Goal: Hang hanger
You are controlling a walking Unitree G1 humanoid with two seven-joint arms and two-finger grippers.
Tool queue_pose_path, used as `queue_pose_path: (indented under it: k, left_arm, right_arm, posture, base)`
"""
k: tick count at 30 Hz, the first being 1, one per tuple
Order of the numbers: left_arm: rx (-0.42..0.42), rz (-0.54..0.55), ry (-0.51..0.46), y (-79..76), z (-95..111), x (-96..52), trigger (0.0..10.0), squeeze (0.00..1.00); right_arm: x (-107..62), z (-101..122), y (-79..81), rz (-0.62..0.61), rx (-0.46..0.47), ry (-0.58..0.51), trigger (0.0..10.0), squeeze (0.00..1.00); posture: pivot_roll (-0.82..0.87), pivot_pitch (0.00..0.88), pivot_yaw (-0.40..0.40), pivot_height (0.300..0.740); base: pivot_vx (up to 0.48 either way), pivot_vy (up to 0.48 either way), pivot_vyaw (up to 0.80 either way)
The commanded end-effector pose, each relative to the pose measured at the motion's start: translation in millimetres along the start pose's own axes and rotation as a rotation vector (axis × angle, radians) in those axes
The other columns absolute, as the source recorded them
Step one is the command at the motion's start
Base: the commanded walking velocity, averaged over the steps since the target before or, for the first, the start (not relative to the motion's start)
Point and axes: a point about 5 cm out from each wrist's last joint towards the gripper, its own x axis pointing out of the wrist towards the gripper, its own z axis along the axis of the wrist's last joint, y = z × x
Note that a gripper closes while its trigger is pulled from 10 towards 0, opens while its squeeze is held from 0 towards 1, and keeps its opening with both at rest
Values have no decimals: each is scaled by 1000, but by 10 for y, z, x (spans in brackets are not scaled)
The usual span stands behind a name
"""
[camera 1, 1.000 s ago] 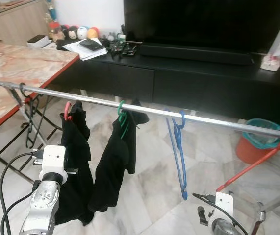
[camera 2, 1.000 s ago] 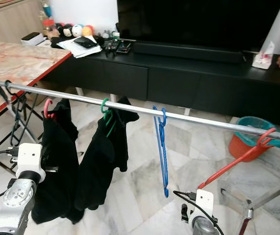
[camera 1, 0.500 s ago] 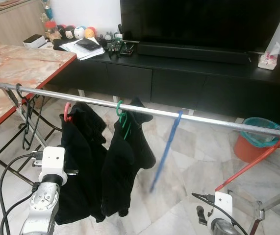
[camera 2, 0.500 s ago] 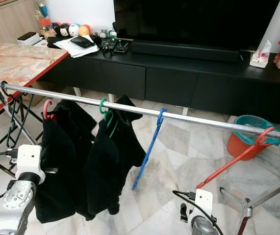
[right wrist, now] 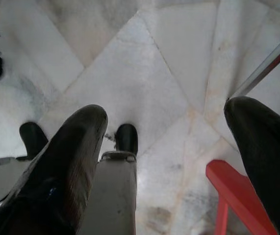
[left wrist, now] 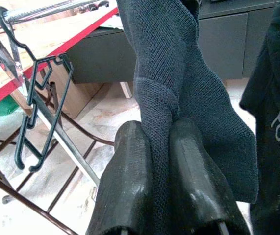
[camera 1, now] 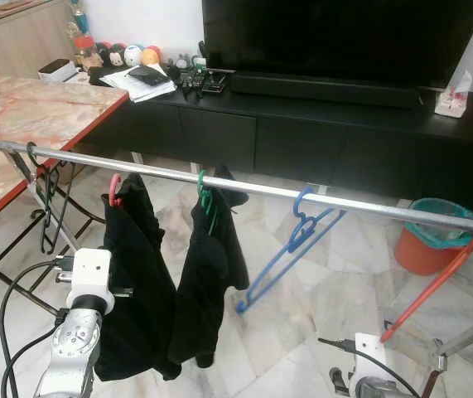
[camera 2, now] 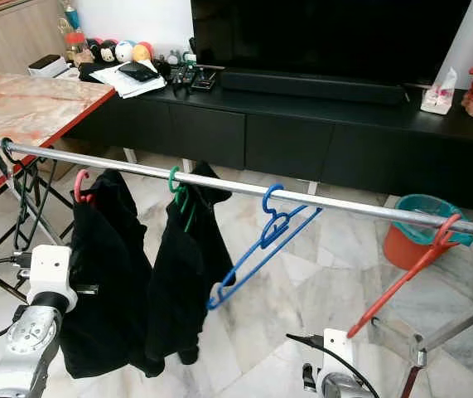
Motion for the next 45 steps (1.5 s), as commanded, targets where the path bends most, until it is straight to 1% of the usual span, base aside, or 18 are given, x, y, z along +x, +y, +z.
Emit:
queue_pose_path:
  k: [1,2,4,7,11,12,16,17,18,21,22,24,26,30,36,41,45]
  left_arm:
    - [13,4,-36,-6,90,51,10000,0]
    - [13,5,-35,-7,91,55,10000,0]
    - [13,6,-33,-6,89,56,10000,0]
    - [14,7,-32,-3,86,52,10000,0]
    - [20,9,-25,19,69,41,10000,0]
    - [20,9,-25,19,69,41,10000,0]
    - [25,3,-24,25,66,43,10000,0]
    - [27,0,-24,26,66,43,10000,0]
    - [27,0,-23,31,64,43,10000,0]
    - [31,-1,-21,49,56,34,10000,0]
    - [35,-4,-19,53,48,27,10000,0]
    - [37,-5,-17,54,42,26,10000,0]
    - [37,-4,-17,53,42,27,10000,0]
    - [38,1,-21,72,51,28,10000,0]
    - [43,0,-16,94,34,22,10000,0]
    - [40,-4,-16,69,29,23,10000,0]
    - [37,-7,-16,53,23,22,10000,0]
  right_arm:
    - [-3,-3,-8,-1,-15,27,10000,0]
    - [-7,-8,-11,-3,-34,57,10000,0]
    - [-9,-2,-16,-7,-58,65,10000,0]
    - [-7,22,-22,-24,-64,36,10000,0]
    - [-6,99,-16,-42,-19,-90,10000,0]
    - [-6,99,-16,-42,-19,-90,10000,0]
    - [-16,160,7,-18,19,-181,10000,0]
    - [-25,197,17,-1,24,-230,10000,0]
    - [-29,212,29,14,24,-250,10000,0]
    - [-39,244,64,63,-15,-284,10000,0]
    - [-38,243,79,87,-52,-275,10000,0]
    - [-38,243,88,105,-86,-270,10000,0]
    - [-38,244,90,112,-99,-269,10000,0]
    - [-44,251,92,119,-48,-298,10000,0]
    - [-46,251,89,115,-23,-310,10000,0]
    - [-54,270,82,102,8,-342,10000,0]
    - [-58,278,80,98,14,-355,10000,0]
  posture:
    - [-112,0,16,740]
    - [-110,0,16,740]
    - [-110,0,16,740]
    - [-109,0,17,740]
    - [-117,0,26,740]
    - [-117,0,26,740]
    - [-126,0,33,740]
    - [-124,0,34,740]
    - [-131,0,34,740]
    - [-146,0,34,740]
    - [-149,0,33,740]
    - [-153,0,29,740]
    - [-153,0,25,740]
    - [-157,0,23,740]
    - [-167,0,22,740]
    - [-171,0,19,740]
    - [-174,0,17,740]
  base:
    - [0,0,0]
    - [0,0,0]
    - [0,0,0]
    - [0,0,0]
    - [0,0,0]
    - [0,0,0]
    - [0,0,0]
    - [0,0,0]
    - [0,0,0]
    - [0,0,0]
    - [0,0,0]
    - [0,0,0]
    - [0,0,0]
    - [0,0,0]
    - [0,0,0]
    - [0,0,0]
    - [0,0,0]
